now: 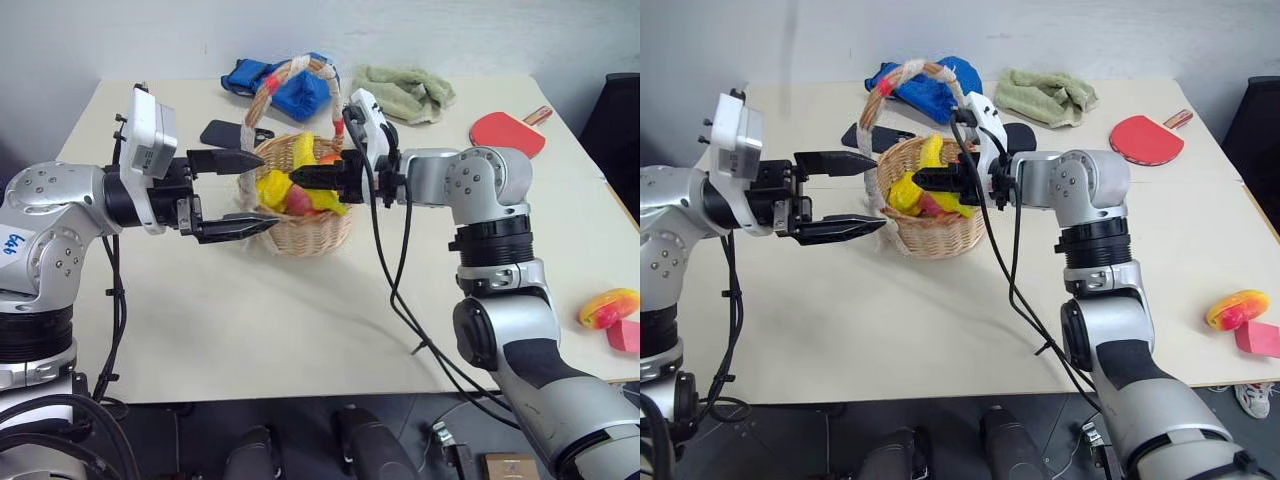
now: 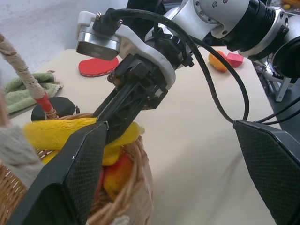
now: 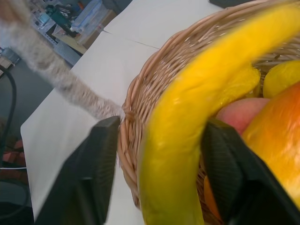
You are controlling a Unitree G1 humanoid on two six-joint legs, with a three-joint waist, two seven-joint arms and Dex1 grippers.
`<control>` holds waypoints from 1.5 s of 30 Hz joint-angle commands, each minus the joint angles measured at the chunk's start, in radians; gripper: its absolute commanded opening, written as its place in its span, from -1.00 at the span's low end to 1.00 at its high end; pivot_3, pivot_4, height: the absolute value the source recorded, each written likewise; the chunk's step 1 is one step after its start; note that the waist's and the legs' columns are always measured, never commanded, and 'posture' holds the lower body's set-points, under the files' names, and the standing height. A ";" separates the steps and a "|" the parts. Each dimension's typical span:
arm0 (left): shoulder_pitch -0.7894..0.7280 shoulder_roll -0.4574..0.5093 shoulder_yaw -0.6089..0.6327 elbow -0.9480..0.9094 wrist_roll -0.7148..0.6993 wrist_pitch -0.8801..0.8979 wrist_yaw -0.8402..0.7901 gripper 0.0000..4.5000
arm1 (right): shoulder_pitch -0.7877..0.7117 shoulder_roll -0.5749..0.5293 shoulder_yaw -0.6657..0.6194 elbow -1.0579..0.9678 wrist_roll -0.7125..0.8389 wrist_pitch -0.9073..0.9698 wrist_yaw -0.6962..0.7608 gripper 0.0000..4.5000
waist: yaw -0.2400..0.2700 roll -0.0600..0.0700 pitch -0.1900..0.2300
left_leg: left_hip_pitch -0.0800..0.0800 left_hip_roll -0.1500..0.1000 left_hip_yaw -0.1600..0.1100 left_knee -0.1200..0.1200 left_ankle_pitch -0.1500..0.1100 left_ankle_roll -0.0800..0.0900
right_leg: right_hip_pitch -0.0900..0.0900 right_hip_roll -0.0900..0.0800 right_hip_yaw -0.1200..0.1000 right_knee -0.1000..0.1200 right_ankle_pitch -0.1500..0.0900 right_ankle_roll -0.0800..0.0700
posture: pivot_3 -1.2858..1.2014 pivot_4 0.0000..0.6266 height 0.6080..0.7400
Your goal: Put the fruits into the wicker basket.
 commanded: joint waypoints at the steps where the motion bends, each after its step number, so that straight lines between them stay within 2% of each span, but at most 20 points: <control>1: -0.026 -0.010 0.004 -0.012 -0.009 -0.023 0.001 1.00 | -0.069 0.011 -0.054 -0.044 0.046 0.012 0.008 0.73 | -0.001 0.000 0.000 | 0.000 0.000 0.000 0.000 0.000 0.000 | 0.000 0.000 0.000 0.000 0.000 0.000 | 0.03 -0.52 1.00; 2: -0.029 -0.015 0.001 -0.010 -0.008 -0.024 0.001 1.00 | -0.079 0.016 -0.061 -0.045 0.051 0.010 0.009 0.91 | -0.001 0.000 0.000 | 0.000 0.000 0.000 0.000 0.000 0.000 | 0.000 0.000 0.000 0.000 0.000 0.000 | 0.03 -0.52 1.00; 3: -0.033 -0.021 -0.004 -0.008 -0.006 -0.027 0.000 1.00 | -0.088 0.023 -0.064 -0.046 0.050 -0.001 0.009 0.97 | -0.002 0.000 0.000 | 0.000 0.000 0.000 0.000 0.000 0.000 | 0.000 0.000 0.000 0.000 0.000 0.000 | 0.03 -0.52 1.00; 10: -0.061 -0.051 -0.028 0.009 -0.004 -0.034 -0.008 1.00 | -0.092 -0.027 -0.055 -0.088 0.026 -0.021 0.024 0.97 | -0.006 0.000 0.000 | 0.000 0.000 -0.001 0.000 0.000 0.000 | 0.000 0.000 -0.001 0.000 0.000 0.000 | 0.03 -0.52 1.00; 11: -0.065 -0.055 -0.031 0.007 -0.006 -0.031 -0.009 1.00 | -0.083 -0.048 -0.057 -0.113 0.028 -0.011 0.027 0.97 | -0.005 0.000 0.000 | 0.000 0.000 -0.001 0.000 0.000 0.000 | 0.000 0.000 -0.001 0.000 0.000 0.000 | 0.03 -0.52 1.00; 14: -0.081 -0.089 -0.054 0.005 -0.019 -0.025 -0.012 1.00 | 0.049 -0.210 -0.084 -0.329 0.053 0.071 0.041 0.97 | 0.017 0.000 0.000 | 0.000 0.000 -0.002 0.000 0.000 0.000 | 0.001 -0.001 -0.002 -0.001 0.000 0.000 | 0.03 -0.52 1.00; 16: -0.089 -0.121 -0.075 -0.006 -0.033 -0.016 -0.015 1.00 | 0.159 -0.292 -0.156 -0.457 0.065 0.149 -0.003 0.97 | 0.034 -0.001 0.000 | 0.000 0.000 -0.003 -0.001 0.000 0.000 | 0.002 -0.002 -0.003 -0.002 0.000 0.000 | 0.03 -0.52 1.00; 22: -0.132 -0.223 -0.149 -0.018 -0.069 0.007 -0.054 1.00 | 0.388 -0.396 -0.442 -0.709 -0.008 0.371 -0.189 0.97 | 0.043 -0.001 0.000 | 0.000 0.000 0.000 0.001 0.000 0.000 | 0.002 -0.001 0.000 -0.002 0.000 0.000 | 0.03 -0.52 1.00; 28: -0.146 -0.327 -0.215 -0.014 -0.078 0.002 -0.078 1.00 | 0.630 -0.495 -0.691 -0.811 -0.038 0.388 -0.400 0.97 | 0.047 -0.001 0.000 | 0.001 -0.001 0.000 -0.001 0.002 -0.001 | 0.003 0.001 0.002 -0.003 0.000 0.000 | 0.03 -0.52 1.00; 32: -0.143 -0.367 -0.223 0.006 -0.073 -0.004 -0.082 1.00 | 0.744 -0.478 -0.853 -0.843 -0.073 0.388 -0.586 0.97 | 0.044 -0.001 -0.001 | 0.001 -0.001 0.001 -0.002 0.003 -0.001 | 0.003 0.002 0.005 -0.004 0.000 0.000 | 0.03 -0.52 1.00; 36: -0.137 -0.381 -0.226 0.018 -0.068 -0.007 -0.089 1.00 | 0.807 -0.445 -0.950 -0.869 0.003 0.388 -0.703 0.97 | 0.042 0.000 -0.001 | 0.002 -0.001 0.002 -0.002 0.004 -0.001 | 0.003 0.004 0.007 -0.004 0.000 0.000 | 0.03 -0.52 1.00; 39: -0.130 -0.390 -0.234 0.023 -0.063 -0.012 -0.091 1.00 | 0.803 -0.379 -1.025 -0.850 0.063 0.388 -0.817 0.97 | 0.043 0.000 -0.001 | 0.002 -0.001 0.002 -0.003 0.005 -0.001 | 0.004 0.005 0.009 -0.005 0.000 0.000 | 0.03 -0.52 1.00; 45: -0.148 -0.399 -0.237 0.033 -0.064 -0.010 -0.090 1.00 | 0.742 -0.369 -1.058 -0.718 0.114 0.388 -0.947 0.97 | 0.044 0.000 -0.001 | 0.002 -0.003 0.003 -0.003 0.005 0.000 | 0.004 0.006 0.015 -0.006 0.000 0.000 | 0.03 -0.52 1.00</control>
